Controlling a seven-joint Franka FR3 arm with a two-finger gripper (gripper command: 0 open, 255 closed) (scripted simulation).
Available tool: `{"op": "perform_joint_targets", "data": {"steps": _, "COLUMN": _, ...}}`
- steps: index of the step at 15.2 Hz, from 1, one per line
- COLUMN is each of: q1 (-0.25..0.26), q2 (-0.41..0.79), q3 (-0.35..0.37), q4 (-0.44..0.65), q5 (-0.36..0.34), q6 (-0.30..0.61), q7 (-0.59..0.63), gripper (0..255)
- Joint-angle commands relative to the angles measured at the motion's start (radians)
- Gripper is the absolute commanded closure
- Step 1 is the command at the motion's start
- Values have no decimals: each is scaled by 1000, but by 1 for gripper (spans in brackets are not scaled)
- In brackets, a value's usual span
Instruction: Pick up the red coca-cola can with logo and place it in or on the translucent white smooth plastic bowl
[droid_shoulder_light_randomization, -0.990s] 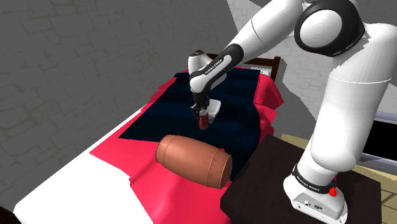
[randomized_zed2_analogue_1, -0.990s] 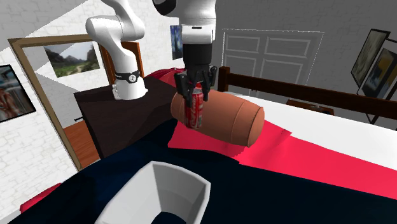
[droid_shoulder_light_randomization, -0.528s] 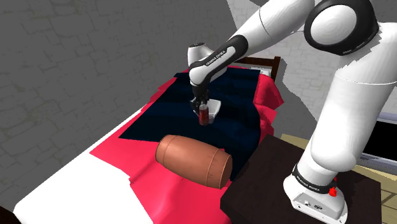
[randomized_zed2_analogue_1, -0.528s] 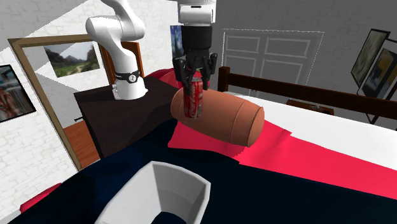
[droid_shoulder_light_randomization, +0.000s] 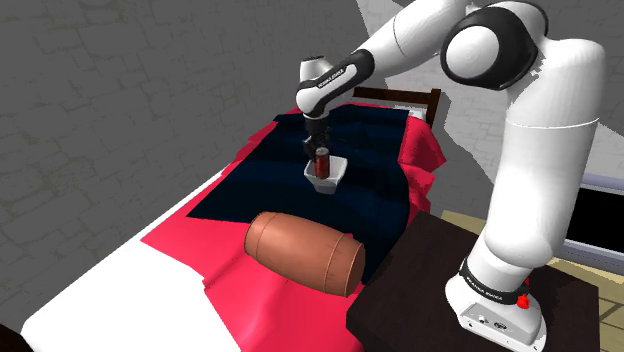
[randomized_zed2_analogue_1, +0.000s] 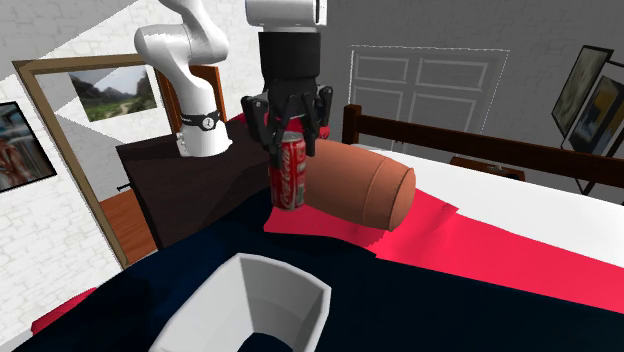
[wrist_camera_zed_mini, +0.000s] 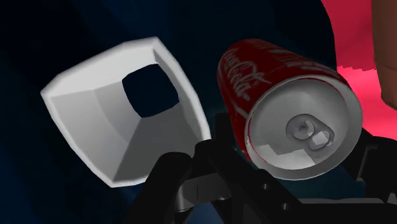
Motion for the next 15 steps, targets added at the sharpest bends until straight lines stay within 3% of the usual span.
{"op": "perform_joint_targets", "data": {"steps": 1, "q1": -22, "q2": 39, "q3": -12, "q4": 65, "q5": 5, "q6": -25, "q7": -37, "gripper": 255}}
{"op": "perform_joint_targets", "data": {"steps": 7, "q1": -92, "q2": 201, "q3": -37, "q4": 325, "q5": 26, "q6": -123, "q7": -137, "gripper": 255}}
{"op": "perform_joint_targets", "data": {"steps": 12, "q1": -153, "q2": 368, "q3": -48, "q4": 606, "q5": 44, "q6": -237, "q7": -205, "gripper": 255}}
{"op": "perform_joint_targets", "data": {"steps": 15, "q1": -153, "q2": 378, "q3": -47, "q4": 581, "q5": 44, "q6": -202, "q7": -205, "gripper": 255}}
